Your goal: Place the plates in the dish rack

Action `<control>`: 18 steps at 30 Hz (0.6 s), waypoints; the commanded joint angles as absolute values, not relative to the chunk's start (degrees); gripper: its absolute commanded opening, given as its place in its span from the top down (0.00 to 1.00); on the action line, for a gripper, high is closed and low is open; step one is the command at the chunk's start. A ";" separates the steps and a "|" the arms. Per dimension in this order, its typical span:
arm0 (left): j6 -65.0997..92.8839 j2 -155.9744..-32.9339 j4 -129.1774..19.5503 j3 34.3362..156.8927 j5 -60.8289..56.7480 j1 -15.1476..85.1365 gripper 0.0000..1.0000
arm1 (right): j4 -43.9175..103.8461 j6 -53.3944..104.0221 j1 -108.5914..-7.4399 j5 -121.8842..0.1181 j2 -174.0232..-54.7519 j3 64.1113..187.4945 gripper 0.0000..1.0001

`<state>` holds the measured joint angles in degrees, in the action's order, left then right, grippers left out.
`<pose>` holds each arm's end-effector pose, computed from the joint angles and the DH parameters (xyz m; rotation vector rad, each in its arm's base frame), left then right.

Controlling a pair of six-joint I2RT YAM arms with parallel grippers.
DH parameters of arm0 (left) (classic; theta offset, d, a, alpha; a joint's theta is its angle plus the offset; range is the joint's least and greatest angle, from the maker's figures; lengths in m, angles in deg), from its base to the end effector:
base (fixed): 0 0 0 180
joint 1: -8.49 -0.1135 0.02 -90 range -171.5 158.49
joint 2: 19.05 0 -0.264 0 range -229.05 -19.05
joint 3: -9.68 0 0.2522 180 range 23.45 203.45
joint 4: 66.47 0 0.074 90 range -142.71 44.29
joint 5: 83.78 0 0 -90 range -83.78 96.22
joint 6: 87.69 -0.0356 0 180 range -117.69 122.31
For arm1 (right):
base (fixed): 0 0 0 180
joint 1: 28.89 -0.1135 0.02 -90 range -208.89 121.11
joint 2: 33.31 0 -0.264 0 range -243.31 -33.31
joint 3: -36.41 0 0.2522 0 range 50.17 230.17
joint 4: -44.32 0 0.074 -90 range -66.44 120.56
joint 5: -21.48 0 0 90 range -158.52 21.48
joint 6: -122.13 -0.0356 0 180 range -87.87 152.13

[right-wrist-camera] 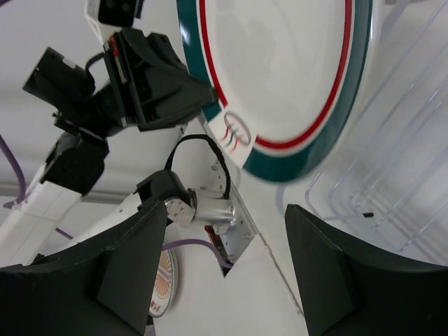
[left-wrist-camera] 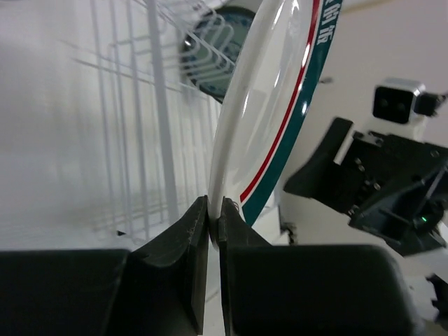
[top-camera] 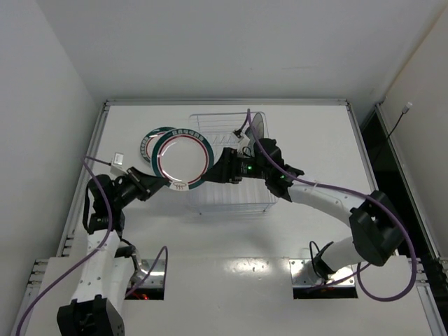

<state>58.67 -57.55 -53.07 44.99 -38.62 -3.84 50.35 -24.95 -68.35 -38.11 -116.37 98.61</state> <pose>0.1620 0.0097 0.2355 -0.5823 1.8754 -1.2424 0.2395 0.2205 0.2590 -0.1123 2.1390 1.5835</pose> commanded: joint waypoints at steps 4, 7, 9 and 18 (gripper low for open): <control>70.68 -56.14 -79.59 41.82 -48.62 -0.29 1.00 | 57.09 -25.96 -68.00 -39.34 -118.74 97.89 0.39; 76.04 -57.19 -88.02 39.89 -50.55 1.20 1.00 | 57.72 -26.49 -67.47 -39.96 -118.74 96.67 0.57; 81.75 -58.77 -96.80 37.95 -51.43 1.73 1.00 | 57.72 -26.49 -67.47 -39.96 -118.74 96.66 0.64; 72.48 -56.93 -82.28 42.59 -48.54 2.34 1.00 | 48.51 -20.98 -65.63 -41.18 -110.58 95.52 0.51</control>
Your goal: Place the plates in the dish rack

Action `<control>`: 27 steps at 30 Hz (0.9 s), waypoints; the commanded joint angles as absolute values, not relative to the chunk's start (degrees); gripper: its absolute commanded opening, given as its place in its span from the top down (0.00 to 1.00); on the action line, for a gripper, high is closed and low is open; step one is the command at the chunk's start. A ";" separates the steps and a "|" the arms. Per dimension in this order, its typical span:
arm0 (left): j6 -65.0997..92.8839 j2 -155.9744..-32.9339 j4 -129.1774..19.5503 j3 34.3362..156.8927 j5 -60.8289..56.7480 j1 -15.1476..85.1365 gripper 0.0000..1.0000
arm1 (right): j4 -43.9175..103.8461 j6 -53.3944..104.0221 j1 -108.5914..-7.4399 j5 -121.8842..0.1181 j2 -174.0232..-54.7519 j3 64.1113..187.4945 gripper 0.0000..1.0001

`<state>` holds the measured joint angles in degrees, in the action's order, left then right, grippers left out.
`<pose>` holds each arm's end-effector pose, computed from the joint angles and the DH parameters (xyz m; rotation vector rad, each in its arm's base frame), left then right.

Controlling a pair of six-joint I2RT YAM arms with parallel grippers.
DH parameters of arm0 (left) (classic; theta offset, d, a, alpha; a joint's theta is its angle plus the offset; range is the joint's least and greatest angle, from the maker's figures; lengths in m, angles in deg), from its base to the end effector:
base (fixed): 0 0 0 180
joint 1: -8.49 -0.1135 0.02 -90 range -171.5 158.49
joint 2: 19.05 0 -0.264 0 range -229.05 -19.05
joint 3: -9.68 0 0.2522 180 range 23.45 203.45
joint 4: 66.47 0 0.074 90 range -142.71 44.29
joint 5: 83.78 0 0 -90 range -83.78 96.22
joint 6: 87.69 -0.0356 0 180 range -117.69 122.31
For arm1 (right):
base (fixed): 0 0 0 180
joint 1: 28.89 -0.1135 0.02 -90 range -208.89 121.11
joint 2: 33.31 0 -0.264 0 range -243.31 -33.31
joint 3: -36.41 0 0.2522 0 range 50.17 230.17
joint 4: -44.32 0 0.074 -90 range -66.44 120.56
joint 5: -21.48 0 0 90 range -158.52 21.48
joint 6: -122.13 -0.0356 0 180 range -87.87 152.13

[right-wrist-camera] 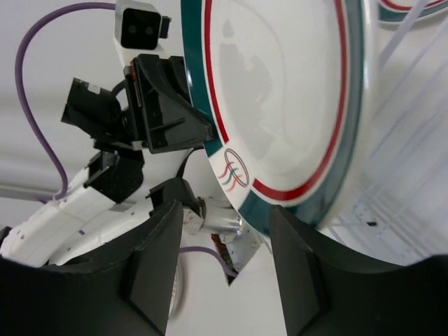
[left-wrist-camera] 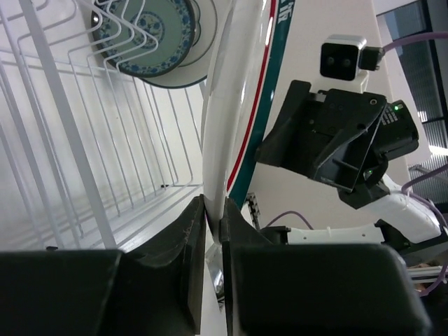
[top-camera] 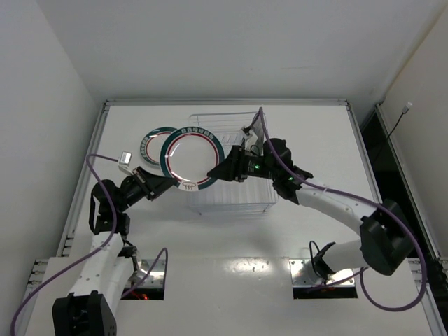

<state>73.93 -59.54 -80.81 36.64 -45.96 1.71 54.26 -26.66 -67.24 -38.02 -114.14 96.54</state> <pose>0.1624 -0.0090 0.2273 -0.3990 1.7579 -1.5452 0.2371 0.2107 0.2654 -0.0902 2.0668 1.6166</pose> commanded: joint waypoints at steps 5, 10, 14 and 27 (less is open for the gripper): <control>71.56 -56.40 -80.30 43.84 -47.92 2.34 1.00 | 31.63 -13.05 -62.91 -50.84 -100.47 97.45 0.45; 75.87 -56.40 -85.57 42.35 -47.92 2.34 1.00 | 28.27 -12.34 -60.54 -52.72 -98.70 97.45 0.37; 79.04 -56.40 -89.89 41.12 -48.45 2.34 1.00 | 39.49 -16.28 -59.30 -46.39 -100.10 91.94 0.36; 77.99 -57.54 -88.83 41.11 -48.45 2.87 1.00 | 54.99 -20.52 -58.77 -49.19 -87.99 82.86 0.36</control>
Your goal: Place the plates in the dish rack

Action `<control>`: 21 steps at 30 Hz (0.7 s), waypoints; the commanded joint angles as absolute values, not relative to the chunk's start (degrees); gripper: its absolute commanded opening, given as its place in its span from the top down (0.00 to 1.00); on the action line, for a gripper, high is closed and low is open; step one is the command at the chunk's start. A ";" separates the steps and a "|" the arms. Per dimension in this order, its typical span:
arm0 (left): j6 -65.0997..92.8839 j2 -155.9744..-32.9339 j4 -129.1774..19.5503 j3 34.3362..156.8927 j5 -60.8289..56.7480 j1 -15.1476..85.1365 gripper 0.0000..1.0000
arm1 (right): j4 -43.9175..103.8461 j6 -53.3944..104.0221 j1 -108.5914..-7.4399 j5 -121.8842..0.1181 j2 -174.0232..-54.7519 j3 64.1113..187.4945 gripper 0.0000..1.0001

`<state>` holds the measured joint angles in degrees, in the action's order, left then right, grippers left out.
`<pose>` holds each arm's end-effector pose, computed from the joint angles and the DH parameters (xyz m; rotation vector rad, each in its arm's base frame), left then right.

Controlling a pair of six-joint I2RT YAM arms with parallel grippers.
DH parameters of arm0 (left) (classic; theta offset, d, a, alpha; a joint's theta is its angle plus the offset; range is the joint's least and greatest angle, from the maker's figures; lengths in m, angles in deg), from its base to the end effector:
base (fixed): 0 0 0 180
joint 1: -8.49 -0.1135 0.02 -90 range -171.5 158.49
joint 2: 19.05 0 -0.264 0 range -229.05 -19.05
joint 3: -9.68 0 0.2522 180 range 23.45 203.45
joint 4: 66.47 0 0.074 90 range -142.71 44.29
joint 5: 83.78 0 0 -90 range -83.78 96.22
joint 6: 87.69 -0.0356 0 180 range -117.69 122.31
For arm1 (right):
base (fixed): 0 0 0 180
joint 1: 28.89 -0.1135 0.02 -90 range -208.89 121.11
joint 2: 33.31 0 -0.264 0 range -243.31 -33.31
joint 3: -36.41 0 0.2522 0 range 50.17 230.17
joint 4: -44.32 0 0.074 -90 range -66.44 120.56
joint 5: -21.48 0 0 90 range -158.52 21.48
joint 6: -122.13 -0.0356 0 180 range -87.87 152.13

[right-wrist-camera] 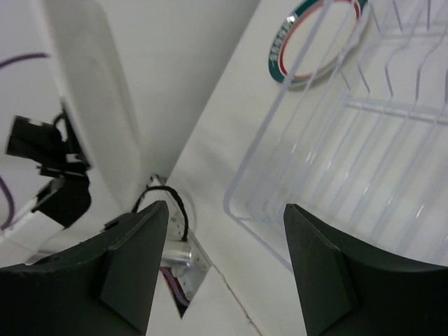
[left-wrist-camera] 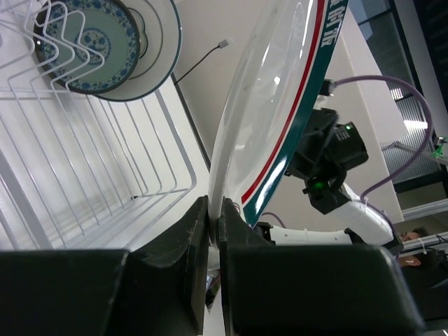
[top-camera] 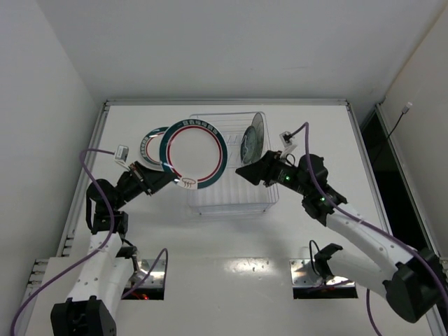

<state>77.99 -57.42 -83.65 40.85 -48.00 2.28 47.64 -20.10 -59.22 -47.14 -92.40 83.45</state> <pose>0.1588 -0.0118 0.2622 -0.2827 1.6774 -1.5968 0.1980 0.1309 0.2711 0.0586 1.9208 1.3431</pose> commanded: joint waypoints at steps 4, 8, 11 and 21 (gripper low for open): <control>77.99 -57.54 -88.83 40.58 -48.45 3.39 1.00 | 54.99 -19.99 -58.77 -48.58 -89.29 83.39 0.35; 77.99 -57.54 -89.35 40.58 -47.92 4.01 1.00 | 58.85 -19.99 -59.47 -47.87 -92.63 84.53 0.35; 77.99 -57.54 -89.36 40.58 -47.39 5.24 1.00 | 61.92 -21.57 -60.00 -47.34 -94.21 84.53 0.35; 75.79 -57.54 -86.55 40.67 -44.85 7.26 1.00 | 61.32 -21.05 -60.00 -50.49 -89.04 82.35 0.35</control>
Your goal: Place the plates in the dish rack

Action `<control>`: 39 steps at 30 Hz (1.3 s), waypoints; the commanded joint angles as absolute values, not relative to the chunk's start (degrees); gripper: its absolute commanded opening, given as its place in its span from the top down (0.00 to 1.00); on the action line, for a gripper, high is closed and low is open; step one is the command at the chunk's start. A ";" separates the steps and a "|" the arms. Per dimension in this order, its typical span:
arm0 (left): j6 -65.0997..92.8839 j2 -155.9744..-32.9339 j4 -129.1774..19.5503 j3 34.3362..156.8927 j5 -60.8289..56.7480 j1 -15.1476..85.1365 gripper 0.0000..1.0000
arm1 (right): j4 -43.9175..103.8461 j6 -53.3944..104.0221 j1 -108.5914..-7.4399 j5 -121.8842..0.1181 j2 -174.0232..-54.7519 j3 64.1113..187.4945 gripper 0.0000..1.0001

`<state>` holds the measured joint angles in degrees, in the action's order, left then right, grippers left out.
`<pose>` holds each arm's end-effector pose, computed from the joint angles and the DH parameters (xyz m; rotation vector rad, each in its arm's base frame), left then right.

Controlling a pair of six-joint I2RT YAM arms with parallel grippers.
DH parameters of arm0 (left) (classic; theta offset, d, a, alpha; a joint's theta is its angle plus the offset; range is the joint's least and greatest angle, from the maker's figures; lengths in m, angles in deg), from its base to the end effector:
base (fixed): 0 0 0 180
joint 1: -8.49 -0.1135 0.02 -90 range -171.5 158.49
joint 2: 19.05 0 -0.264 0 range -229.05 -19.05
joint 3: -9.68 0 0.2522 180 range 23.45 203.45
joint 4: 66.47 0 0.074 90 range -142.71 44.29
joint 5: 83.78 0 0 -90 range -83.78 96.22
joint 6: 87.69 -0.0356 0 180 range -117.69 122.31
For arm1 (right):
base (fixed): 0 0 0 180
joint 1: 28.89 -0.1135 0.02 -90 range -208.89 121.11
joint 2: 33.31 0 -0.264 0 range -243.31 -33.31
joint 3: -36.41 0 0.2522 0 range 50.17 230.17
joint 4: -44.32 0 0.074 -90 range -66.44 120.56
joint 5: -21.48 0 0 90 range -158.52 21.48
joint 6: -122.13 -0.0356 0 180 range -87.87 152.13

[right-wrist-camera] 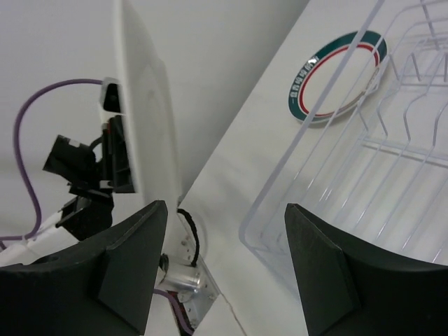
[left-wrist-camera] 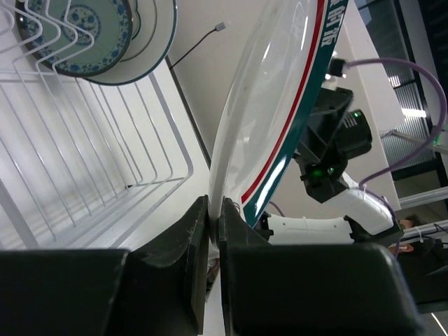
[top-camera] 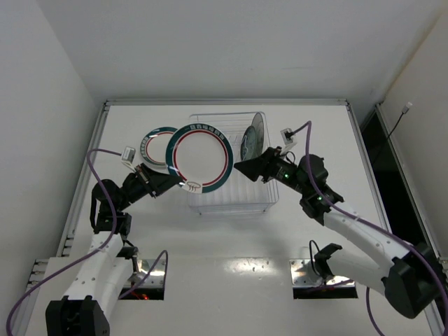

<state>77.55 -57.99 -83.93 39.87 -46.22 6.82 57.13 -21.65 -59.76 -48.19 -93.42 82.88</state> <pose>0.1593 -0.0236 0.2556 -0.2585 1.7067 -1.6349 0.2004 0.1342 0.2814 0.0445 1.7787 1.3951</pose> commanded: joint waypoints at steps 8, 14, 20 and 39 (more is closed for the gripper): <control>76.40 -58.16 -87.34 40.06 -44.32 7.26 1.00 | 64.30 -21.31 -60.00 -49.55 -85.41 78.81 0.30; 76.40 -58.16 -87.87 40.06 -43.00 9.81 1.00 | 71.69 -23.33 -61.14 -46.55 -92.71 79.88 0.30; 75.88 -59.38 -87.25 40.06 -39.40 14.64 1.00 | 74.77 -23.95 -62.90 -46.02 -95.80 82.24 0.30; 47.44 -66.15 -42.12 58.74 -26.17 20.89 0.41 | 39.32 -18.24 -64.21 -68.48 -89.66 92.78 1.00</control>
<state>61.47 -65.50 -64.50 49.84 -34.18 20.83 51.07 -20.89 -63.56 -56.32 -94.60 85.46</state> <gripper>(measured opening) 0.534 0.075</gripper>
